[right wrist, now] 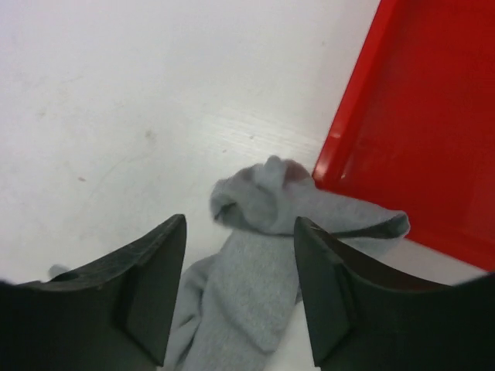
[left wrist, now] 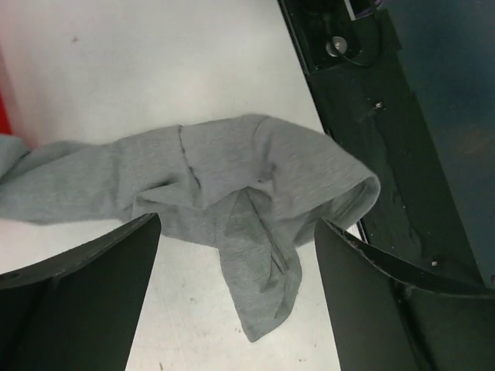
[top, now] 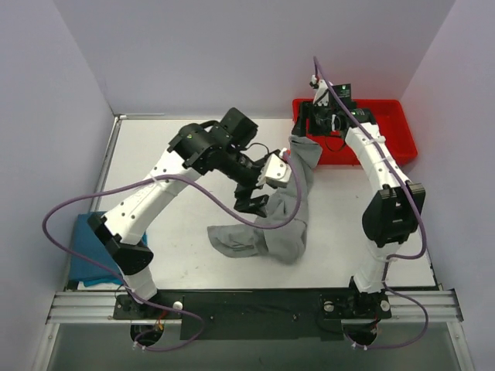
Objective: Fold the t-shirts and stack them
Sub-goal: Flatten out the tshirt
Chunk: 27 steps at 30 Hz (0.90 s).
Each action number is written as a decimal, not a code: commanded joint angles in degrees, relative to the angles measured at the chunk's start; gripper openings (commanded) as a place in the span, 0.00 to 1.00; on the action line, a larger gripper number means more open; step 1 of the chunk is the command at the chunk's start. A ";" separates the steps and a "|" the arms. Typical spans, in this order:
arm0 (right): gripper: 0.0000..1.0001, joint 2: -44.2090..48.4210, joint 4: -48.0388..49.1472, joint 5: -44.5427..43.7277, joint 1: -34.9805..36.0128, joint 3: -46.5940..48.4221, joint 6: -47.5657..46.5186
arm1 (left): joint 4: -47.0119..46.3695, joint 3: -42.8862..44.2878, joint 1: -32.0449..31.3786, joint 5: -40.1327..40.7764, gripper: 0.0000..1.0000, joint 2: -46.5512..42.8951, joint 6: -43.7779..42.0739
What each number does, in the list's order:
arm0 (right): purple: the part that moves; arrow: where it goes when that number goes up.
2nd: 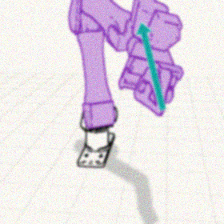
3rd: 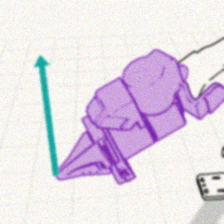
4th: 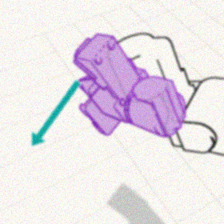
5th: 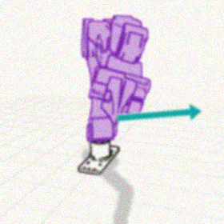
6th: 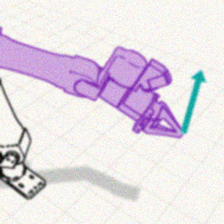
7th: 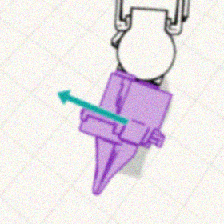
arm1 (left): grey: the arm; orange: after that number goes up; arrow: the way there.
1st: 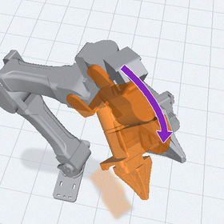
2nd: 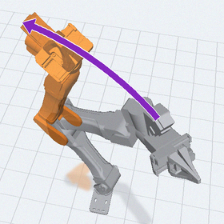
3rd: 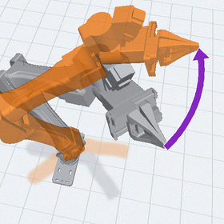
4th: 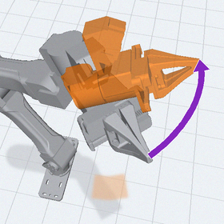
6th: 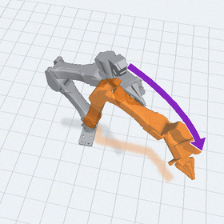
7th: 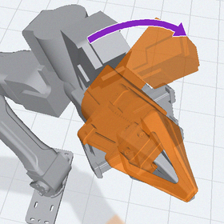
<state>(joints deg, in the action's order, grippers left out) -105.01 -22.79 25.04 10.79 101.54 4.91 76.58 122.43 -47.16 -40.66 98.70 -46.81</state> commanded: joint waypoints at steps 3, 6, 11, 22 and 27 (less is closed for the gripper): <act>0.63 0.67 -6.13 -10.95 -3.14 5.44 3.44 | 0.78 -0.07 -0.59 -5.04 0.93 1.86 -2.59; 0.68 12.15 -6.83 -15.97 -2.53 -8.22 3.00 | -2.74 -6.84 8.63 -7.76 0.93 -0.43 -0.92; 0.68 29.49 -12.27 -24.83 3.70 -28.04 12.29 | -17.31 -27.64 21.39 7.83 0.93 -6.31 3.05; 0.61 42.70 -17.67 -22.15 30.69 -62.67 46.85 | -27.88 -47.81 22.73 5.86 0.91 -7.55 9.01; 0.30 39.54 -6.49 -19.33 30.70 -71.56 47.83 | -29.29 -48.52 21.14 6.04 0.91 -8.08 10.51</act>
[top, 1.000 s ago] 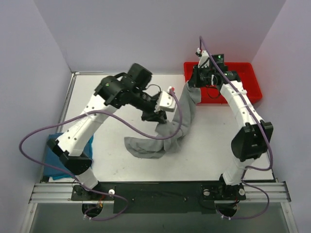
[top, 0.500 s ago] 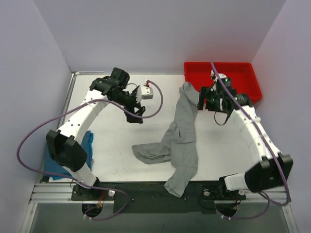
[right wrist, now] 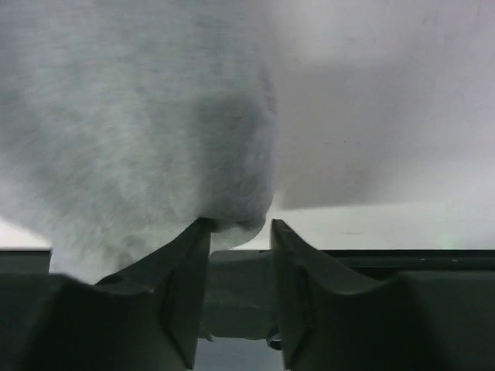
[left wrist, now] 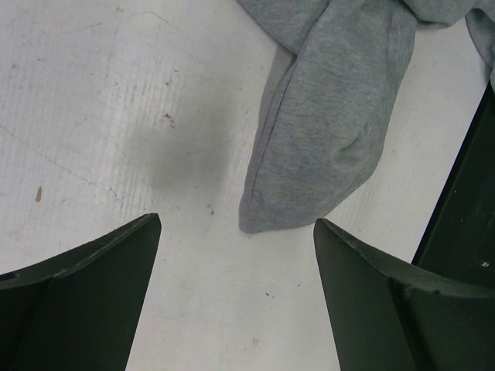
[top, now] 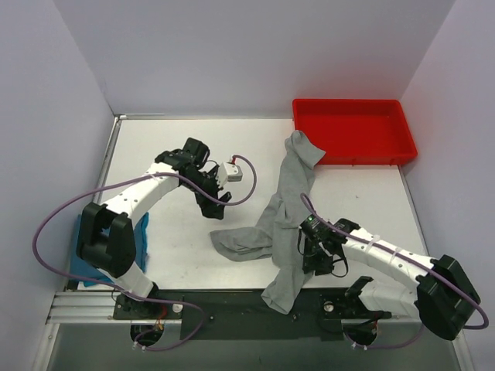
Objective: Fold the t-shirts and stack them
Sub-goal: Flatten out the tshirt
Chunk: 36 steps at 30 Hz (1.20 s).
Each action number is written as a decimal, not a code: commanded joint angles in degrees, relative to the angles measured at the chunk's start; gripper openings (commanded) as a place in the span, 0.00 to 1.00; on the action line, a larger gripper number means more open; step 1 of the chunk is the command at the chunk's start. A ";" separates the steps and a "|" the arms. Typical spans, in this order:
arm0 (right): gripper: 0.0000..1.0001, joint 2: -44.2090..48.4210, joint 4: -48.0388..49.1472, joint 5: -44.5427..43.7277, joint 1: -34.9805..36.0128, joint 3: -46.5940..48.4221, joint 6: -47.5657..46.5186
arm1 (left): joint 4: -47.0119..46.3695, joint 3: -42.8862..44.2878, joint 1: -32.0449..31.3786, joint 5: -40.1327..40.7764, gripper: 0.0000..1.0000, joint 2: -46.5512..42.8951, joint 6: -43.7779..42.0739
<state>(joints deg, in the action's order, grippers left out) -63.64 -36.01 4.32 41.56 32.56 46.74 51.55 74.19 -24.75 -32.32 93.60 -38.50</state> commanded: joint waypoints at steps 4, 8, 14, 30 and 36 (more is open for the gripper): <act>0.00 -3.07 5.43 0.43 -0.77 2.15 -0.06 | -2.51 1.56 -0.74 -1.26 0.91 -3.87 2.64; 0.00 -6.66 1.49 2.01 -5.25 17.32 -12.44 | -1.63 5.42 0.05 2.69 0.91 -4.83 1.68; 0.00 -13.44 -17.22 -1.33 -8.07 54.86 -26.16 | -1.27 5.44 0.23 7.70 0.89 -5.27 -3.42; 0.00 -4.39 -26.39 5.00 -25.48 50.42 -35.23 | -4.10 -0.79 -3.28 2.97 0.86 9.59 -10.97; 0.00 -3.95 -24.46 5.96 -25.48 47.69 -35.23 | -6.97 -7.39 -5.74 8.56 0.87 7.65 -7.58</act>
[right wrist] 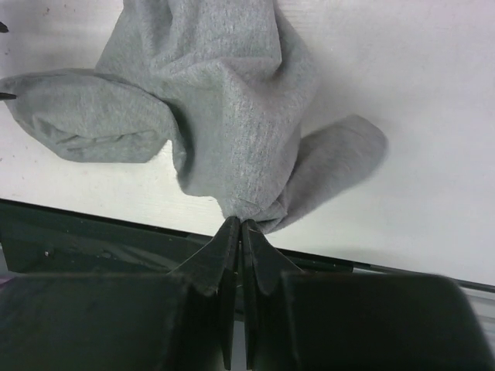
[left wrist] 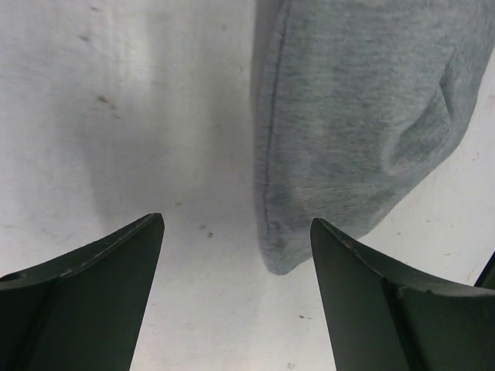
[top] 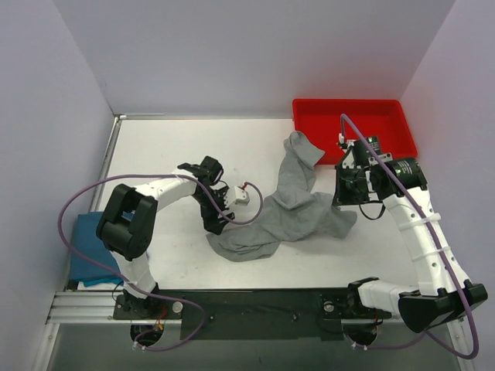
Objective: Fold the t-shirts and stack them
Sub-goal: Flatten out the tshirt
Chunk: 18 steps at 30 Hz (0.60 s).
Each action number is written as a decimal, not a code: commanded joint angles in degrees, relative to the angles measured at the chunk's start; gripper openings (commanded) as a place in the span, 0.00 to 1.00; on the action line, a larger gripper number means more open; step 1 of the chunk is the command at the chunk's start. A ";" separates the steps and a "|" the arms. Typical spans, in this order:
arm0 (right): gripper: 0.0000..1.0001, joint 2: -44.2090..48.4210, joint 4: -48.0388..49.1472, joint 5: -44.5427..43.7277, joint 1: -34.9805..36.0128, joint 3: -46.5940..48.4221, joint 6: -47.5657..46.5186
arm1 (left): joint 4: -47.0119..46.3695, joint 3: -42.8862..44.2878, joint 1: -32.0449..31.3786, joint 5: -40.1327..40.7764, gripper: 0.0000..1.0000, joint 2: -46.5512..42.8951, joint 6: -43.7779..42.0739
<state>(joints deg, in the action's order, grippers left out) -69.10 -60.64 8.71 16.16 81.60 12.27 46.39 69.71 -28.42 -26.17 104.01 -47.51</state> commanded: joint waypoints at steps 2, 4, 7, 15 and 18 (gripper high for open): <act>0.00 1.78 0.52 1.92 -0.17 -1.97 -0.93 | -3.67 -4.41 -3.91 4.54 0.86 -2.76 3.63; 0.00 2.04 0.53 1.75 -0.25 -2.06 -1.20 | -3.24 -5.20 -5.58 5.69 0.85 -2.49 5.31; 0.00 2.57 0.61 1.40 -0.61 -2.24 -1.64 | -5.34 -8.26 -7.60 11.74 0.84 -2.41 8.12; 0.00 2.66 1.05 1.22 -2.89 -0.49 -0.93 | -3.59 -11.27 -11.83 16.58 0.00 -3.28 12.69; 0.00 1.95 1.32 2.27 -3.68 1.10 -1.29 | -3.15 -9.35 -10.87 18.87 0.00 -4.07 14.37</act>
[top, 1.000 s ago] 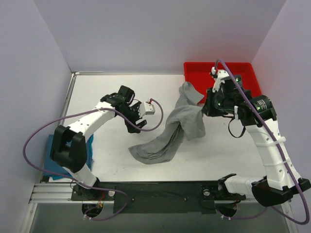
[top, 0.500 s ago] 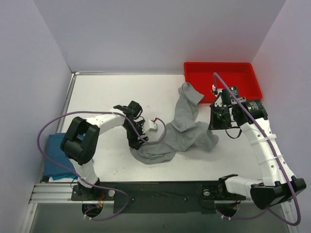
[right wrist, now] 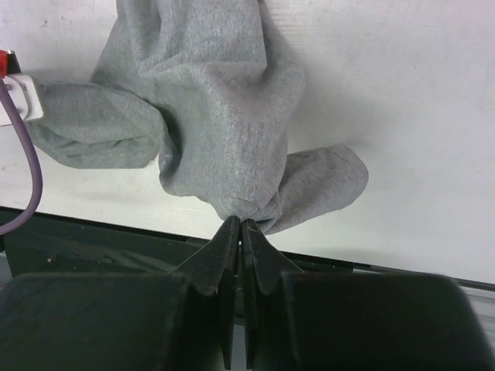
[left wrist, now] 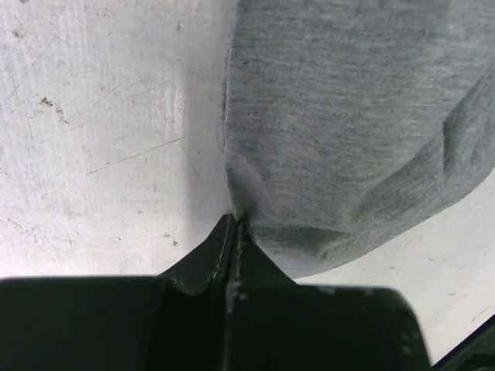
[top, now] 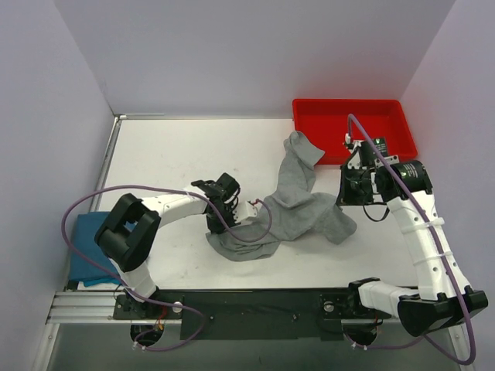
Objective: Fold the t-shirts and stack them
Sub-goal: Flatten out the tshirt
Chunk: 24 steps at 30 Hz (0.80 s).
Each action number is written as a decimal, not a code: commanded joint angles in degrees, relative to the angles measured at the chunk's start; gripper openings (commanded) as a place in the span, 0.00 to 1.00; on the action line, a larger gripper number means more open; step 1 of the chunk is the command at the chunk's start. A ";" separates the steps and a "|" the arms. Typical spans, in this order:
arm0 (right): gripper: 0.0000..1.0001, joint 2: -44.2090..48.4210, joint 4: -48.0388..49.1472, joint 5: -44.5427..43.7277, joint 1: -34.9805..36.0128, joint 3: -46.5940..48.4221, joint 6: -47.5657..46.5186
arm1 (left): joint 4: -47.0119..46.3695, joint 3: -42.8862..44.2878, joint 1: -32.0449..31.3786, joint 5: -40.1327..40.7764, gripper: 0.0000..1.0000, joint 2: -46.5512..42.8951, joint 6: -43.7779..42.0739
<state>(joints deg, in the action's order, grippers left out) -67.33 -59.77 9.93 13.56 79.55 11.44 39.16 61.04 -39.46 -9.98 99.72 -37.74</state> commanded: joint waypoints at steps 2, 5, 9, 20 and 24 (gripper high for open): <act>0.00 -0.95 0.35 2.10 -1.78 5.26 -0.89 | 4.44 3.36 3.23 5.13 0.00 -2.07 5.21; 0.00 -4.63 0.97 4.56 -2.92 11.48 -1.86 | 6.36 12.68 8.86 8.03 0.00 -6.10 2.86; 0.00 -12.53 2.11 10.36 -4.24 25.77 -1.86 | 9.96 30.51 14.14 14.00 0.00 -9.19 -3.72; 0.00 -22.34 8.43 24.07 -10.75 57.95 6.22 | 14.97 71.76 20.21 27.47 0.00 -11.56 -13.42; 0.00 -12.75 13.09 24.97 -10.66 48.09 6.75 | 16.30 74.40 20.21 29.30 0.00 -16.21 -12.63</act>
<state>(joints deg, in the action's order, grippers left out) -88.55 -52.14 30.55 2.68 133.38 16.05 50.94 132.84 -19.31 14.96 87.48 -49.28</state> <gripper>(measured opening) 0.002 0.019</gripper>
